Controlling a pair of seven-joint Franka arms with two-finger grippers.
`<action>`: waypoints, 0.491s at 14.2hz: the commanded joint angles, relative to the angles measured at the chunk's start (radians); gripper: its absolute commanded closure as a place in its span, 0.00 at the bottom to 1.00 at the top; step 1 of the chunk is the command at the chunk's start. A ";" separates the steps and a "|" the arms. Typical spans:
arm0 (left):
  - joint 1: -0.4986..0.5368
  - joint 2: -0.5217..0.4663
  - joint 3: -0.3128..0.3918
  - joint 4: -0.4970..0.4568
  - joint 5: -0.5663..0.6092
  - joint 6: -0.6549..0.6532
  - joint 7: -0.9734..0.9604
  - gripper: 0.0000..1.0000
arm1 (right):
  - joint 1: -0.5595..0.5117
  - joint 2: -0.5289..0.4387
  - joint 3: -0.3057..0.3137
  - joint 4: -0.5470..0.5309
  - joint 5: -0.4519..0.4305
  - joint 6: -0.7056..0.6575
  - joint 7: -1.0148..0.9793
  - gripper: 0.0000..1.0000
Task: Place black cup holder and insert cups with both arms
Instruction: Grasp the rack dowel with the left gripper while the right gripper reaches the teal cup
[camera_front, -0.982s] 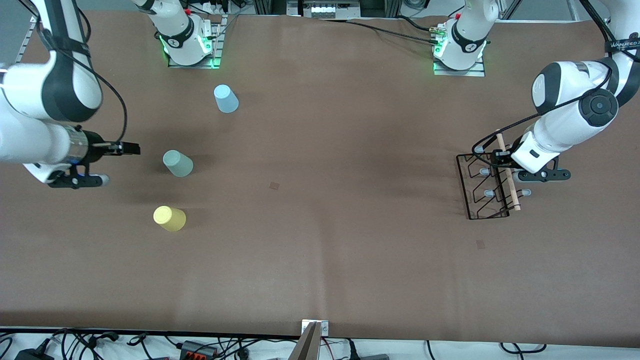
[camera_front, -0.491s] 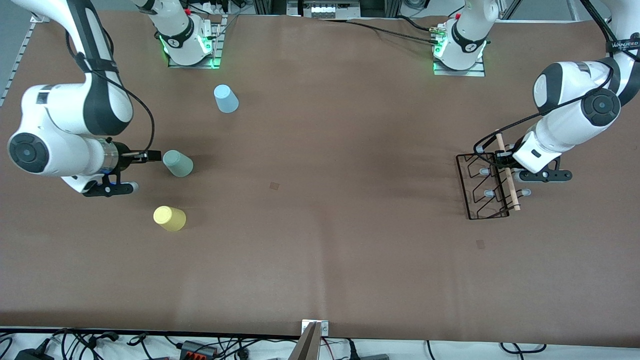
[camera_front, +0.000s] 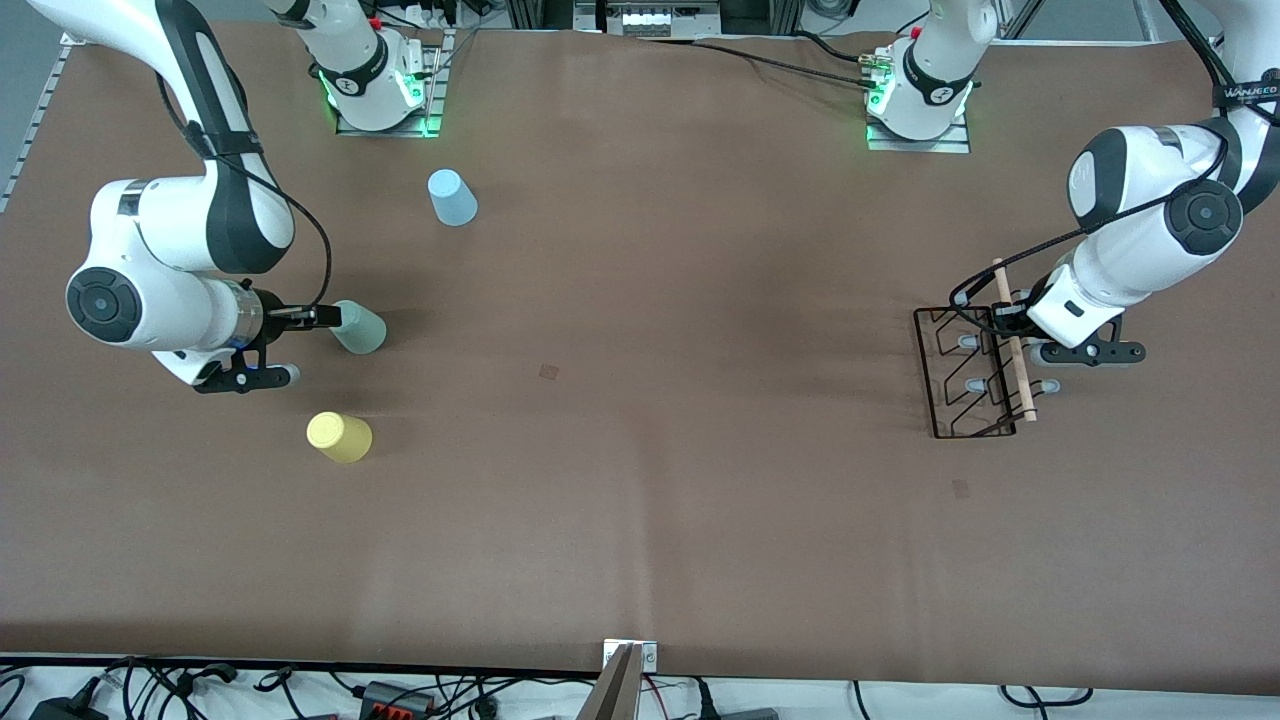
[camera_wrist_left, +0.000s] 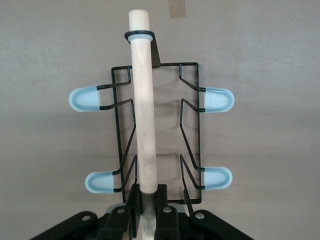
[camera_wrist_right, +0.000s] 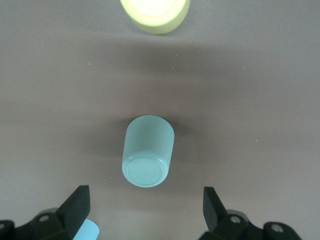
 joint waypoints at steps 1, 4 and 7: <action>0.000 -0.011 -0.006 0.005 -0.024 -0.001 0.035 1.00 | 0.006 0.012 -0.002 -0.021 0.010 0.016 0.005 0.00; -0.003 -0.031 -0.058 0.031 -0.024 -0.054 0.061 1.00 | 0.006 0.035 -0.002 -0.043 0.010 0.039 0.005 0.00; -0.003 -0.054 -0.136 0.053 -0.024 -0.111 0.051 1.00 | 0.018 0.047 -0.002 -0.070 0.012 0.071 0.005 0.00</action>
